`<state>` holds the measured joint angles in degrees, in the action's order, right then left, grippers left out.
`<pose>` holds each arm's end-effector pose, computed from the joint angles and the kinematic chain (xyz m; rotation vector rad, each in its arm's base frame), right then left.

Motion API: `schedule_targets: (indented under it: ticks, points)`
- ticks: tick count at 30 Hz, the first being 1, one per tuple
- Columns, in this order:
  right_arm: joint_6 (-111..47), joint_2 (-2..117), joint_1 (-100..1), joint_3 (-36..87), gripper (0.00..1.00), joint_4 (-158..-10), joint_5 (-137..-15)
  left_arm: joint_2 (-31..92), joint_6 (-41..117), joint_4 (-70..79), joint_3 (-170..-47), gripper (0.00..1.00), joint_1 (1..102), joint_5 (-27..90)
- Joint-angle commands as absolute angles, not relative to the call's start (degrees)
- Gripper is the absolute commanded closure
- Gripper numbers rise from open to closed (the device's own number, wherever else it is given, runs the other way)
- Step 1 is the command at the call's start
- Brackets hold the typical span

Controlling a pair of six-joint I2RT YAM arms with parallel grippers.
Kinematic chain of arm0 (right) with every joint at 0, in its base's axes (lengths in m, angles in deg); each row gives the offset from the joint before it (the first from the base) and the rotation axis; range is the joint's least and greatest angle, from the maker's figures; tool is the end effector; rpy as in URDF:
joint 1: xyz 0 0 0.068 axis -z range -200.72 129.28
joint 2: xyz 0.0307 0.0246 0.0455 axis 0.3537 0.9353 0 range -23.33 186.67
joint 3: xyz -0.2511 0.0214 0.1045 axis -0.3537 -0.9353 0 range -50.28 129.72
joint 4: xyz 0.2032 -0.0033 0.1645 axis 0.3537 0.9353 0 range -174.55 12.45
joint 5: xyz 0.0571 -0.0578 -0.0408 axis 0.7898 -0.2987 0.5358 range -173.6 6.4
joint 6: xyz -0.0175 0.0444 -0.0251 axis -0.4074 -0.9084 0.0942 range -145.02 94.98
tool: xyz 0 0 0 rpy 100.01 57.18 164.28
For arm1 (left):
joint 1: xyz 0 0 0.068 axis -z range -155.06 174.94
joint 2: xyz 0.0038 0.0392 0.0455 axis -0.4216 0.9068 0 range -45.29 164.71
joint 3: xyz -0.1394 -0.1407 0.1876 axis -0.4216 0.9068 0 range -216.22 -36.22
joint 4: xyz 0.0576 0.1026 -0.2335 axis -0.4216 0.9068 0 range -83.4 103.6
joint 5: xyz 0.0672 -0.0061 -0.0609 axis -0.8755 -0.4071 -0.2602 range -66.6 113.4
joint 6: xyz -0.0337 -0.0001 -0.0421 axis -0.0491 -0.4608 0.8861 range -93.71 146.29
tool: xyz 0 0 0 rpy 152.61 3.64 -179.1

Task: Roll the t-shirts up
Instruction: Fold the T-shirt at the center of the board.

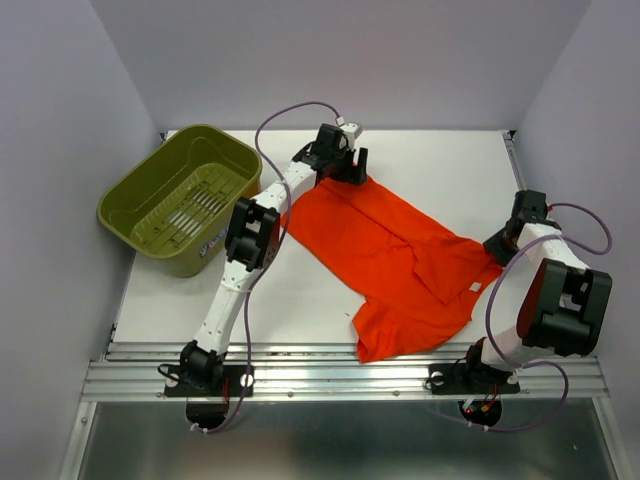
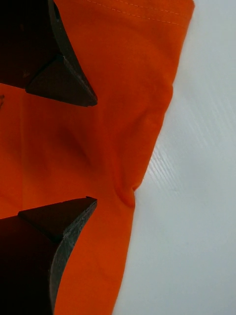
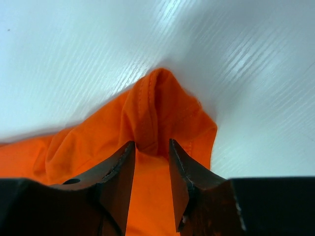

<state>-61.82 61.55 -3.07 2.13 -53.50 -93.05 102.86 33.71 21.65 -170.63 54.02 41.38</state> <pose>0.2688 -0.0917 0.1978 1.2616 2.3393 -0.1127 0.5111 -0.2969 0.2009 0.5920 2.0411 -0.7098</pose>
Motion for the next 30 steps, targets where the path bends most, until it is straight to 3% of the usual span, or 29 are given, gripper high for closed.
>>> schedule_targets:
  ticks: [1, 8, 18, 26, 30]
  points:
    - [-61.8, 64.3, -2.2, 0.6, 0.62, -58.2, -93.0, 104.5, 35.6, 20.3, -172.6, 0.15, 52.1, 42.2]
    - [-63.3, 67.7, -2.2, -1.8, 0.65, -59.9, -93.5, 104.7, 36.2, 21.0, -170.2, 0.15, 50.1, 41.8]
    - [-68.0, 66.1, -1.0, -6.0, 0.84, -59.2, -98.2, 104.6, 37.2, 23.0, -169.5, 0.15, 47.3, 40.6]
    - [-69.5, 60.2, -0.5, -8.5, 0.85, -56.9, -102.3, 104.2, 37.4, 23.1, -168.3, 0.16, 46.2, 40.5]
    - [-69.1, 56.1, -0.5, -9.0, 0.8, -56.0, -104.5, 103.9, 37.3, 23.2, -168.5, 0.16, 46.2, 40.5]
